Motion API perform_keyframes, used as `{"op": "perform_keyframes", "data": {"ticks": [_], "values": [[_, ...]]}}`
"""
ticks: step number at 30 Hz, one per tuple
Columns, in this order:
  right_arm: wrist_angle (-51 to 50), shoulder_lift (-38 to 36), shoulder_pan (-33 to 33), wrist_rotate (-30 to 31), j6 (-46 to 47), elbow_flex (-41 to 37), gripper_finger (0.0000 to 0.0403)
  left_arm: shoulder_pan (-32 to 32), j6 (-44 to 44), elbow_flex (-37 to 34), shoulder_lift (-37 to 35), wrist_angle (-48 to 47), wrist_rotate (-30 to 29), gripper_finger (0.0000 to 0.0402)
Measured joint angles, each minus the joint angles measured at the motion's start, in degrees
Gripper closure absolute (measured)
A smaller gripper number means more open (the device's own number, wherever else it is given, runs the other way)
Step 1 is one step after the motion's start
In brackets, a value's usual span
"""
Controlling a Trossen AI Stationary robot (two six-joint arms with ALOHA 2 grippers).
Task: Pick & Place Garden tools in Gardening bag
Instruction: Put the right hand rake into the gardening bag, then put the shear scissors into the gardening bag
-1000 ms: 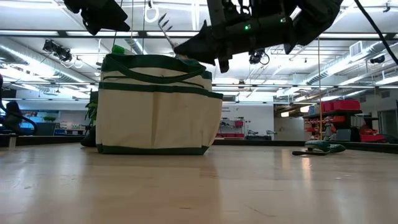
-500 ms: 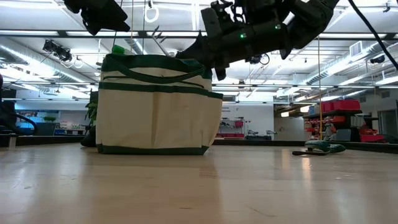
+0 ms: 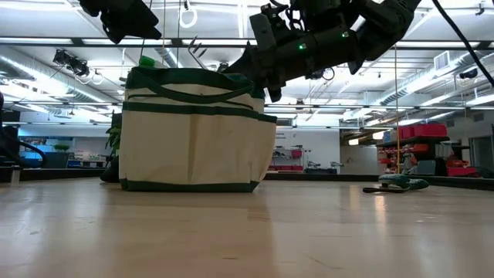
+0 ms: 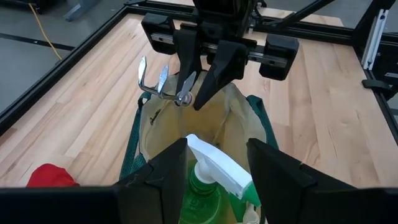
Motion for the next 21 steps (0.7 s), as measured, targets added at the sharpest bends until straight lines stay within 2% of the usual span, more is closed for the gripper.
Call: {"op": "perform_keyframes", "data": {"ticks": [8, 16, 21], "values": [[0.00, 0.00, 0.00, 0.02, -0.05, 0.00, 0.0319, 0.01, 0.00, 0.00, 0.00, 0.02, 0.00, 0.0228], [-0.14, 0.00, 0.00, 0.04, -0.46, 0.00, 0.0254, 0.02, 0.00, 0.00, 0.00, 0.01, 0.00, 0.0228], [-0.15, 0.00, 0.04, 0.04, -0.52, 0.00, 0.0234, 0.00, 0.00, 0.00, 0.00, 0.02, 0.00, 0.0228]]}}
